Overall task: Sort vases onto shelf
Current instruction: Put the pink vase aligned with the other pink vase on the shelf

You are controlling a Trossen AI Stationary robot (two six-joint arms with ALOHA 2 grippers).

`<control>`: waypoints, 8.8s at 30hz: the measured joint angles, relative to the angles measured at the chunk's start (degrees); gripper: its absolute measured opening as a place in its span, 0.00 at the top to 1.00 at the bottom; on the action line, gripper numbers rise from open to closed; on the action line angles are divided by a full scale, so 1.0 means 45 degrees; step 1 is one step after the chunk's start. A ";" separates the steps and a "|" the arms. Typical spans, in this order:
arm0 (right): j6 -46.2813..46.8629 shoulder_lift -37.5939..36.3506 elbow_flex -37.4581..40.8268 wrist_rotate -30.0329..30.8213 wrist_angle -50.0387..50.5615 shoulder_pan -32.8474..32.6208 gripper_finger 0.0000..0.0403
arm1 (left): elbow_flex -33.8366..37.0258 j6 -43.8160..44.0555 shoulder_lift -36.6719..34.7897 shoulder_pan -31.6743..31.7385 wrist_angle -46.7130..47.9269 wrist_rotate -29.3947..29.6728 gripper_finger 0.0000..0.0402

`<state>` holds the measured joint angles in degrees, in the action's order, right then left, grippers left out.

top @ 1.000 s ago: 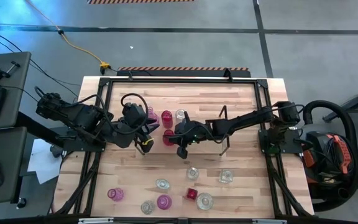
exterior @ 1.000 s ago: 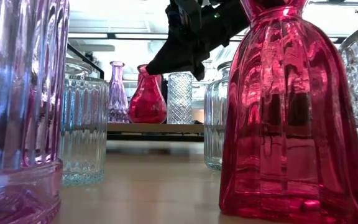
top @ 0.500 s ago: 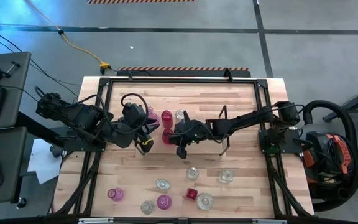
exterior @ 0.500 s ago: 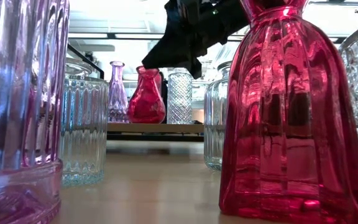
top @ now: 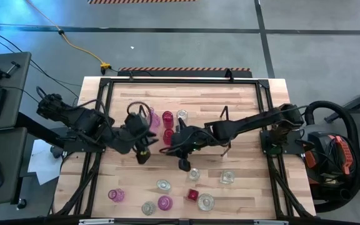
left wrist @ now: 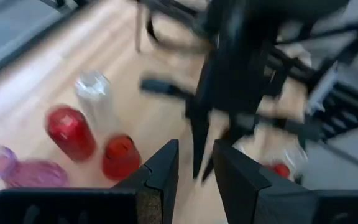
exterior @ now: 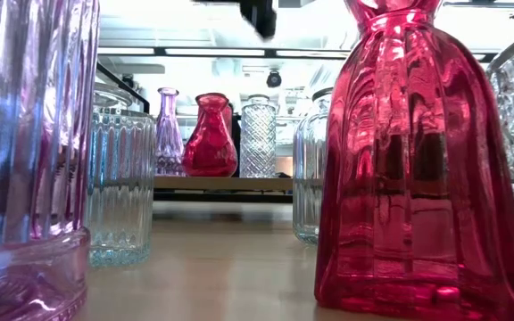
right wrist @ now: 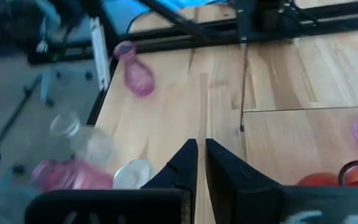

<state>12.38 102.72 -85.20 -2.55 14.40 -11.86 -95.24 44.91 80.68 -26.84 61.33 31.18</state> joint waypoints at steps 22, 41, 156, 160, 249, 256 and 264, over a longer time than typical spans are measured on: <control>-0.2763 -0.0029 -0.7986 0.1386 0.8969 -0.1168 0.96 | 0.0010 0.5624 0.3152 -0.5045 0.1737 -0.4450 0.77; -0.3181 -0.0015 -0.7952 0.1467 0.9697 -0.2342 0.96 | 0.0010 1.1641 0.4845 -0.8174 0.2737 -0.6368 0.51; -0.2820 -0.0015 -0.7938 0.2338 1.0562 -0.2787 0.96 | 0.7752 1.1202 0.0763 -0.6664 -0.1592 -0.7326 0.94; -0.2851 -0.0015 -0.7938 0.2338 1.0557 -0.2787 0.96 | 0.7752 1.0954 0.0568 -0.6332 -0.1641 -0.7462 0.94; -0.1088 -0.0015 -0.7938 0.2964 1.1130 -0.1193 0.96 | 0.2069 -0.9468 0.3221 0.5311 0.4184 -0.7849 0.95; -0.1170 -0.0013 -0.7938 0.2964 1.1246 -0.1193 0.96 | 0.2084 -0.9468 0.3221 0.5653 0.3851 -0.7897 0.95; -0.1190 -0.0015 -0.7938 0.2964 1.1242 -0.1200 0.96 | 0.2084 -0.9473 0.3220 0.6230 0.3767 -0.7899 0.95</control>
<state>7.03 102.65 -120.92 10.79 64.99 -17.27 -85.86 2.28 95.17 1.20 78.28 -4.37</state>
